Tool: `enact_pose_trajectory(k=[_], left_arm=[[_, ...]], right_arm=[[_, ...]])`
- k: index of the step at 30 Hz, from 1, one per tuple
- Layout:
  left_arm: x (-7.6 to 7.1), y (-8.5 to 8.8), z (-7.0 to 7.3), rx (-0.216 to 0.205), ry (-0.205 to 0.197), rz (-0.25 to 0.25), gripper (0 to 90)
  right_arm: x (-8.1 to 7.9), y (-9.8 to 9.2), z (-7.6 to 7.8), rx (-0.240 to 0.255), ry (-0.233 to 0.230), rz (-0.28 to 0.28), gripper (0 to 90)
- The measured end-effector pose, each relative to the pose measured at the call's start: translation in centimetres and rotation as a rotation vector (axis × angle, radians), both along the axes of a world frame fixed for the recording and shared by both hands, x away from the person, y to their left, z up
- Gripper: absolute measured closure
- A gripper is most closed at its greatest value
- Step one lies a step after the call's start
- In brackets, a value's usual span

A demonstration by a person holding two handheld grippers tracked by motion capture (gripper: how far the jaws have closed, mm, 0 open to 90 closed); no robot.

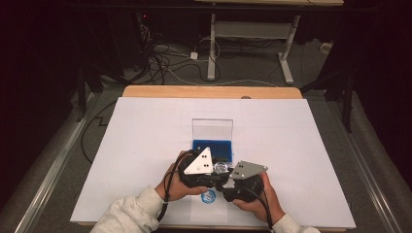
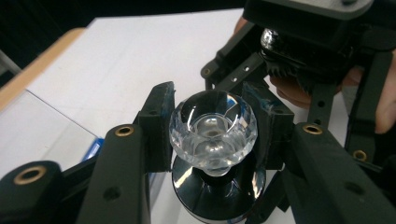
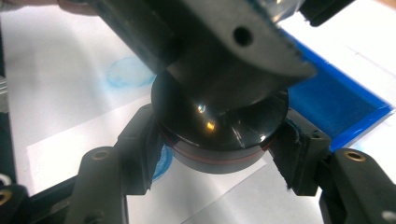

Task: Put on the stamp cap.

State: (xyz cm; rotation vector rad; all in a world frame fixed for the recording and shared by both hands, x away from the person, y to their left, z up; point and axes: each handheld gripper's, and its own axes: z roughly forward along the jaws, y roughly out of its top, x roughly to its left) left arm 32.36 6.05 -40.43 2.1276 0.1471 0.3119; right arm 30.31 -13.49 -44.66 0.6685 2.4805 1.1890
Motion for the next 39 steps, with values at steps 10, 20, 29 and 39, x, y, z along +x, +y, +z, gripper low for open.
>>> enact_pose_trajectory(k=[10,20,29,39], left_arm=[[0.1,0.4,0.2,-0.027,0.024,-0.018,55.0],[0.5,0.7,0.5,-0.053,0.042,-0.008,54.9],[0.4,1.1,1.3,-0.067,0.025,0.021,54.8],[0.8,2.8,2.2,-0.073,0.015,0.073,54.8]], right_arm=[[0.0,-0.2,0.2,0.044,0.039,0.003,38.9],[0.0,-0.4,0.5,0.076,0.018,0.0,38.7],[-0.2,-0.2,0.5,0.078,-0.029,-0.034,25.1],[-0.6,-1.4,0.7,0.045,-0.065,-0.032,21.6]])
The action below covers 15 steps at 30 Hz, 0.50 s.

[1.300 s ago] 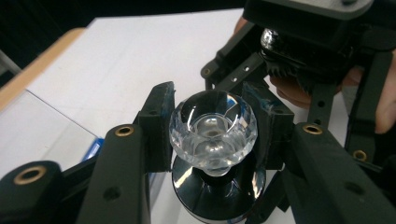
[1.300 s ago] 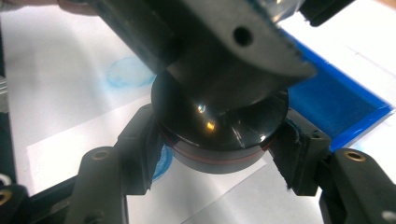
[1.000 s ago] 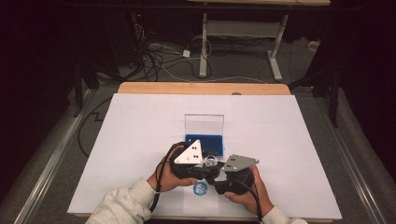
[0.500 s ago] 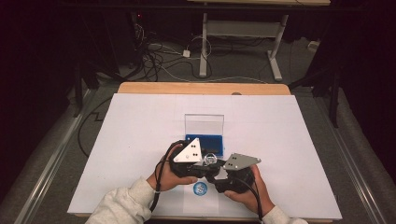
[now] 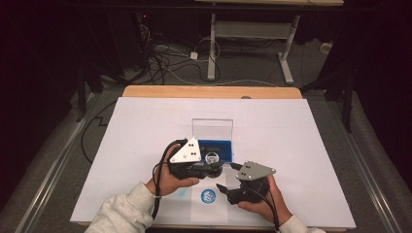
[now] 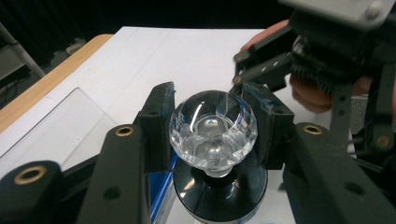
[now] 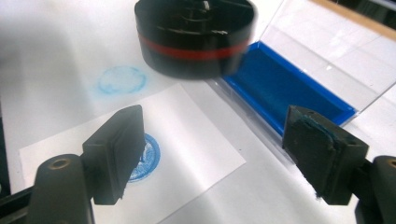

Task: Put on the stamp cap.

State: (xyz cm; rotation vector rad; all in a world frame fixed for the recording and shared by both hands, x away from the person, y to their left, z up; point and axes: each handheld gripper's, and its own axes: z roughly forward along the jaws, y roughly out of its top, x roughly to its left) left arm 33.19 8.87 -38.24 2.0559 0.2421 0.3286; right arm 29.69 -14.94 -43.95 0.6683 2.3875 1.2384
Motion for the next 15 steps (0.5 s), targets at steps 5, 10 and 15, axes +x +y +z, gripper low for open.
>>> enact_pose_trajectory(k=[5,10,15], left_arm=[[0.4,0.7,0.2,0.009,-0.002,0.026,54.8],[0.7,1.2,0.1,0.034,-0.01,0.042,54.8],[1.1,1.5,-0.1,0.054,-0.01,0.068,54.8]], right_arm=[[-0.5,-1.6,0.6,0.009,-0.043,-0.035,22.0],[-0.8,-3.4,1.2,0.017,-0.091,-0.092,21.3],[-1.0,-5.0,1.5,0.022,-0.109,-0.139,21.6]])
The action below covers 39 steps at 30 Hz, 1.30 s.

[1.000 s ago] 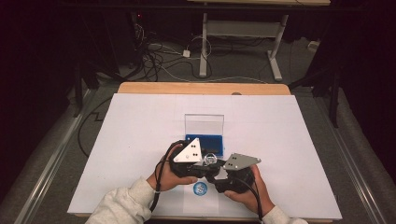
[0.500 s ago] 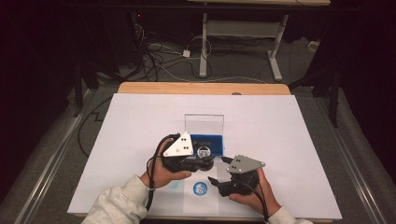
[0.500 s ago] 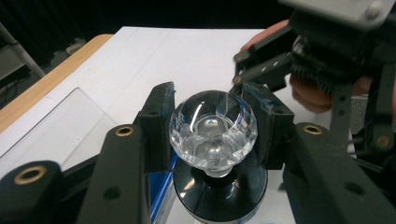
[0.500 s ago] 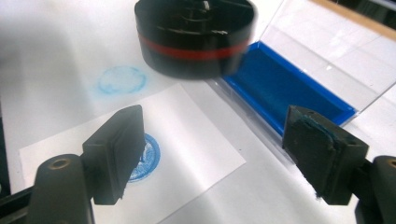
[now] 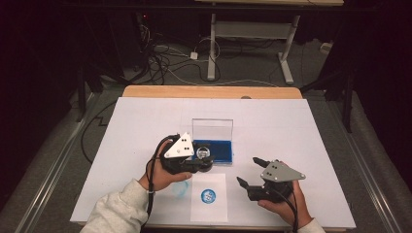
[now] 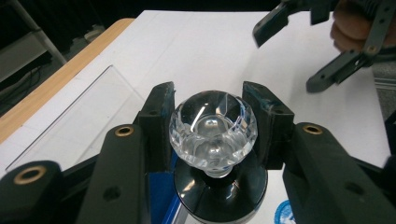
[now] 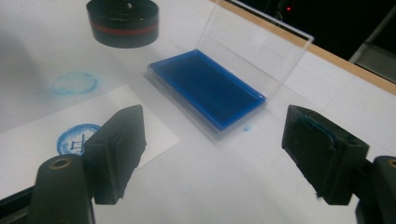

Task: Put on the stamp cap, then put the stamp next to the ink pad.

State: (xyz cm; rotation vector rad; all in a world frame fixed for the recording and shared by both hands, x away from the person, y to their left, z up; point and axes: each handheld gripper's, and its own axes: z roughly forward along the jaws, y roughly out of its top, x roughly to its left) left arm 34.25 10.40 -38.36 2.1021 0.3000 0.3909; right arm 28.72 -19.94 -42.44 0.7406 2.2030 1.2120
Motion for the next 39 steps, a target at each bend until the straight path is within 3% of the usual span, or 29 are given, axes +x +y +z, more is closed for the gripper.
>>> enact_pose_trajectory(k=[10,20,39], left_arm=[[0.6,0.9,-0.1,0.002,0.015,0.015,54.8],[0.9,2.2,0.5,-0.002,0.002,0.053,54.8],[2.8,6.3,0.9,-0.01,0.012,0.205,54.8]], right_arm=[[-0.5,-2.8,0.2,-0.001,-0.027,-0.087,21.9],[-0.9,-4.3,0.1,0.001,-0.034,-0.142,22.1],[-1.1,-6.2,0.5,0.027,-0.052,-0.186,22.6]])
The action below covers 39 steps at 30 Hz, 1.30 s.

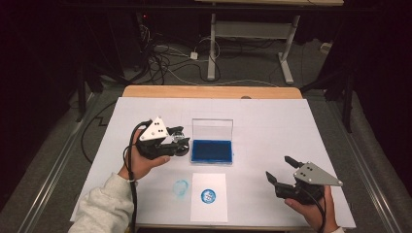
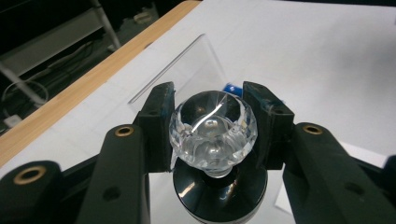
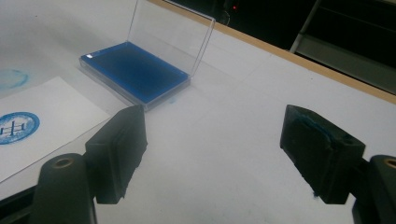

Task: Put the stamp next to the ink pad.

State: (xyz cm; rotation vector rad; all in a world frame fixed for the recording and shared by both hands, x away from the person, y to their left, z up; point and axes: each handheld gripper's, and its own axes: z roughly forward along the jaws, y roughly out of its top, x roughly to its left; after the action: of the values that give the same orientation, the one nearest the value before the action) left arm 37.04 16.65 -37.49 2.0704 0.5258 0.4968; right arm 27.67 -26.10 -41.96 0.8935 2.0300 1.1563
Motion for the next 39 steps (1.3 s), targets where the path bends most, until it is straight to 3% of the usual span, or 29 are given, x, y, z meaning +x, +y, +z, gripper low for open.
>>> enact_pose_trajectory(k=[7,16,21,27,37,39], left_arm=[[0.6,1.0,-0.4,-0.004,0.014,0.038,54.8],[1.8,1.2,-1.8,0.027,0.048,0.06,54.7],[2.7,0.9,-3.1,0.054,0.062,0.078,54.7],[4.2,0.8,-4.7,0.048,0.103,0.097,54.7],[5.1,-0.5,-6.3,0.074,0.12,0.089,54.6],[5.1,-0.8,-6.5,0.095,0.118,0.097,54.6]], right_arm=[[0.0,0.0,0.0,-0.006,-0.001,-0.001,22.6],[0.1,0.2,-0.2,-0.018,0.007,0.006,22.7],[0.1,0.4,-0.4,-0.023,0.014,0.011,22.7],[0.2,0.5,-0.6,-0.032,0.024,0.014,23.0],[0.3,0.8,-1.0,-0.046,0.033,0.02,23.2],[0.3,0.8,-1.0,-0.048,0.034,0.02,23.2]])
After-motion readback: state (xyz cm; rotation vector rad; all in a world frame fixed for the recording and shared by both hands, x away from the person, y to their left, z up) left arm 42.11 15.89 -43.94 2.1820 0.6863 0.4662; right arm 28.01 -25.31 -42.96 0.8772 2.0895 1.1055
